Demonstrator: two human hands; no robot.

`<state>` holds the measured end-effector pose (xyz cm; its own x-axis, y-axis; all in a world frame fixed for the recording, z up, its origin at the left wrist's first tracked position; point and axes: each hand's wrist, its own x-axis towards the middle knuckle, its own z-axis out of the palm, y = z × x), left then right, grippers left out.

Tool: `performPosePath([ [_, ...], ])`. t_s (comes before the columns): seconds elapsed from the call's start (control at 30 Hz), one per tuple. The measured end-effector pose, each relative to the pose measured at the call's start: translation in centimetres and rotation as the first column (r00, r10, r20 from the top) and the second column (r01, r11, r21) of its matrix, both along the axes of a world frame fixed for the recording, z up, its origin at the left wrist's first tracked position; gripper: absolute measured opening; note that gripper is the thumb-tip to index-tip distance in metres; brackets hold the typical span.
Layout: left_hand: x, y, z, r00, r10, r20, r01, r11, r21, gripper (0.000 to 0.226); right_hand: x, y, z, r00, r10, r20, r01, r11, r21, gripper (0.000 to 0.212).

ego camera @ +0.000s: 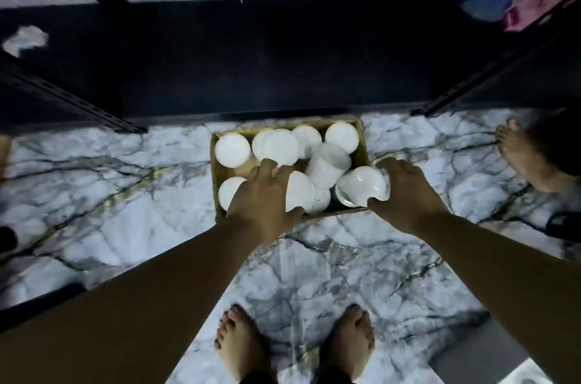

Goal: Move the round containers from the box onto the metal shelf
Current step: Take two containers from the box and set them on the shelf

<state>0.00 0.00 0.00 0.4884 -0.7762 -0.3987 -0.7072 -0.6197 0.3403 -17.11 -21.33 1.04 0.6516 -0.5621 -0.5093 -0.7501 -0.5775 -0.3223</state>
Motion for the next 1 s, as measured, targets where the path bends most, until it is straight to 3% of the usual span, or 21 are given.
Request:
performPosePath([
  [0.1,-0.9,-1.1,-5.5,0.999,0.042,0.03,-0.041,0.999,-0.011,0.09,-0.7,-0.9,-5.1,1.0,0.005,-0.022,-0.006,0.999,-0.049,0.084],
  [0.23,-2.2,-1.7,-10.4,0.998,0.039,0.055,-0.038,0.999,-0.016,0.093,-1.5,-1.1,-10.6,1.0,0.008,0.004,-0.008,1.0,0.018,0.102],
  [0.4,-2.9,-1.8,-12.2,0.995,0.097,0.038,-0.093,0.991,-0.098,0.089,-1.7,-0.7,-13.3,0.985,-0.057,0.163,0.05,0.998,0.048,0.096],
  [0.5,-3.0,-1.7,-12.0,0.995,0.096,0.023,-0.092,0.987,-0.133,0.086,-1.9,-0.7,-12.9,0.981,-0.068,0.184,0.059,0.997,0.053,0.094],
  [0.73,-2.8,-1.8,-6.0,0.987,0.158,-0.025,-0.16,0.976,-0.15,0.076,-1.1,-0.6,-6.3,0.964,-0.153,0.217,0.137,0.987,0.085,0.092],
  [1.0,-2.1,-1.1,10.2,0.941,0.277,-0.196,-0.317,0.924,-0.213,0.076,-0.2,-0.7,10.2,0.888,-0.309,0.34,0.258,0.948,0.187,0.087],
])
